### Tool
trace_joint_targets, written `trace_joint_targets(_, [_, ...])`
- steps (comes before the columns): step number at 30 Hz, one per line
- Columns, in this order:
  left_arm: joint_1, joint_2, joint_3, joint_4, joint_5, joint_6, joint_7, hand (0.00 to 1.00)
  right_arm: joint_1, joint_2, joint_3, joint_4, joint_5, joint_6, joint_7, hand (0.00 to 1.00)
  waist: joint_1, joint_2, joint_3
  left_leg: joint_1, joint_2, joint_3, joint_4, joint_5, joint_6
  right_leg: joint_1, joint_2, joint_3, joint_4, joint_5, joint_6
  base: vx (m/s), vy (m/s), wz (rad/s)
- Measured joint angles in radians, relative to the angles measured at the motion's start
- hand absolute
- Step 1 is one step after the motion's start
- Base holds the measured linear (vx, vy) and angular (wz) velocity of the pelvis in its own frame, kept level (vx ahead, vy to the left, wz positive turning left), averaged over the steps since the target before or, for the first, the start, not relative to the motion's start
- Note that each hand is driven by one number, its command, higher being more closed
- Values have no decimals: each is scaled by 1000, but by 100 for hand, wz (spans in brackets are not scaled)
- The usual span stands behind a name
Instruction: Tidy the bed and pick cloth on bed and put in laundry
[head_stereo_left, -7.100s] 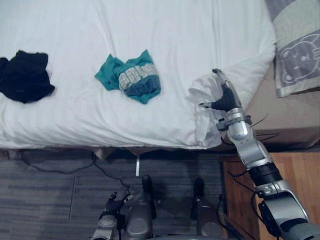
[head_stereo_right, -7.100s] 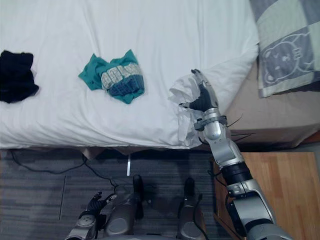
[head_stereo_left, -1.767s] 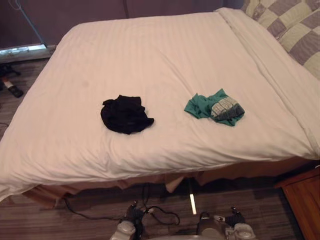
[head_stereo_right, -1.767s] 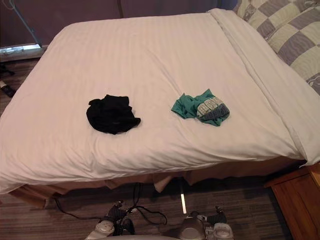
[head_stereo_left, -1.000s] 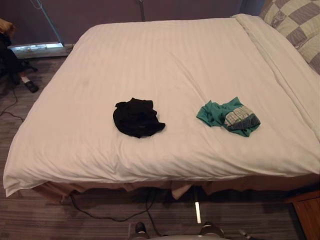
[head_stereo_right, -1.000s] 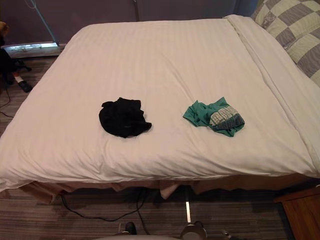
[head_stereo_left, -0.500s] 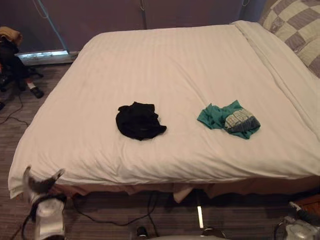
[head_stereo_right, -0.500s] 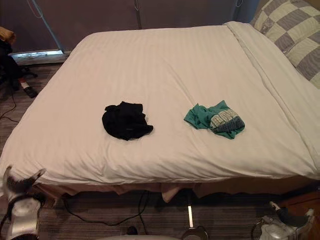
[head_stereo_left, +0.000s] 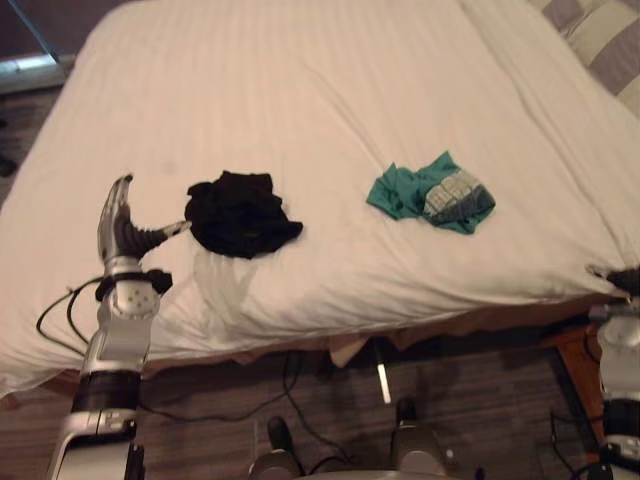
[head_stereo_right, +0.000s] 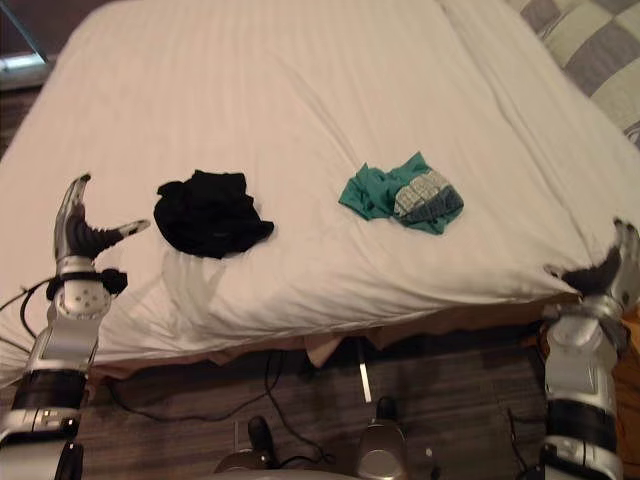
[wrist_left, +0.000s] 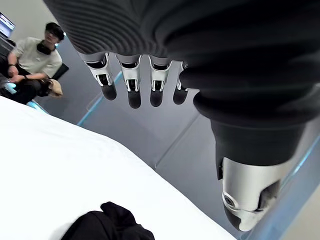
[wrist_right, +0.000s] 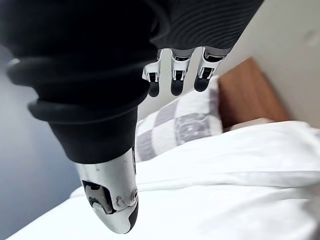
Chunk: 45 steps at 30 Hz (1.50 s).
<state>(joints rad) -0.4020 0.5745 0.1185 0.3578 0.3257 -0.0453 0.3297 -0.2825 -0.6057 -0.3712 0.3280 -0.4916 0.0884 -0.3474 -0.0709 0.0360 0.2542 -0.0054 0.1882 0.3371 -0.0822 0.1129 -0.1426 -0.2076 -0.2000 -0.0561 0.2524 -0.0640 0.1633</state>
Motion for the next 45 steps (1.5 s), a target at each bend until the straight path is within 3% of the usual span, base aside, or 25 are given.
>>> trace_joint_targets(6, [-273, 51, -85, 150, 4, 25, 1, 0, -279, -69, 129, 0, 1, -18, -1, 0, 0, 2, 116, -120, 5, 10, 21, 19, 6, -130, 5, 15, 21, 29, -11, -31, -6, -2])
trace_joint_targets(11, [-400, 70, -119, 270, 36, 43, -3, 0, -362, -75, 160, -41, 3, -16, -10, 0, -1, -1, 184, -181, 5, 28, 28, 23, 12, -189, 10, 37, -11, 76, -14, -1, 1, -12])
trace_joint_targets(12, [-418, 75, -129, 289, 43, 45, -5, 100, -369, -76, 166, -47, 3, -16, -16, 0, -2, -3, 194, -185, 5, 30, 28, 24, 12, -194, 11, 39, -16, 82, -14, 10, -1, -15])
trace_joint_targets(20, [-582, 86, -170, 492, 159, 61, -91, 100, -451, -78, 266, -124, 8, -15, -18, 0, -3, -17, 229, -235, 6, 64, 35, 24, 12, -245, 15, 60, -48, 116, -14, 11, 6, -8])
trace_joint_targets(25, [-559, 66, -179, 450, 158, 54, -88, 100, -544, -83, 375, -123, 10, -30, 3, 0, 3, -17, 229, -265, 8, 62, 50, 23, 12, -267, 12, 59, -47, 117, -12, 0, 0, 0])
trace_joint_targets(28, [-484, 44, -175, 369, 114, 17, -75, 100, -560, -110, 431, -90, 10, -44, 23, 0, 11, -17, 229, -274, 5, 49, 53, 24, 12, -270, 7, 53, -47, 118, -10, 19, -6, 8])
trace_joint_targets(31, [-355, -5, -145, 233, -21, -42, -57, 100, -593, -135, 474, 45, 22, -65, 39, 0, 32, -12, 227, -288, 3, 23, 59, 24, 12, -269, 2, 36, -47, 118, -9, 40, -7, 17])
trace_joint_targets(32, [-282, -29, -144, 153, -85, -73, -51, 100, -615, -156, 496, 133, 44, -68, 49, 100, 35, -3, 228, -302, 2, 5, 65, 24, 12, -268, -2, 18, -47, 118, -9, 53, -7, 31])
trace_joint_targets(33, [-257, -40, -144, 126, -107, -88, -49, 100, -622, -164, 498, 168, 52, -70, 52, 100, 36, 2, 228, -307, 1, -3, 65, 28, 18, -267, -5, 11, -47, 118, -9, 43, -2, 45])
trace_joint_targets(35, [-133, -116, -142, 13, -244, -150, -46, 100, -671, -202, 498, 337, 87, -81, 58, 100, 50, 45, 228, -330, -12, -38, 65, 34, 26, -264, -21, -21, -47, 118, -5, 41, 21, 43])
trace_joint_targets(36, [-105, -128, -141, -7, -265, -162, -46, 100, -684, -210, 497, 367, 93, -84, 57, 100, 54, 53, 227, -331, -14, -39, 65, 34, 26, -264, -24, -22, -47, 118, -4, 49, 41, 25])
trace_joint_targets(38, [27, -209, -147, -78, -370, -199, -62, 100, -780, -242, 497, 513, 128, -95, 54, 100, 72, 96, 227, -330, -25, -52, 66, 35, 27, -252, -36, -29, -50, 119, 2, 33, 35, 17])
trace_joint_targets(42, [192, -265, -162, -122, -466, -205, -116, 100, -879, -268, 491, 677, 169, -114, 65, 100, 95, 120, 225, -335, -29, -65, 73, 36, 29, -241, -41, -38, -52, 112, 12, -7, 1, 12])
trace_joint_targets(44, [276, -296, -186, -109, -484, -191, -144, 100, -890, -269, 467, 708, 172, -115, 68, 100, 99, 125, 227, -335, -30, -76, 72, 36, 30, -234, -42, -46, -51, 110, 14, -31, -8, 15])
trace_joint_targets(45, [331, -314, -200, -105, -488, -159, -164, 100, -876, -269, 437, 709, 192, -115, 68, 100, 100, 125, 227, -334, -30, -80, 64, 41, 36, -229, -43, -53, -49, 108, 17, -13, -4, 18])
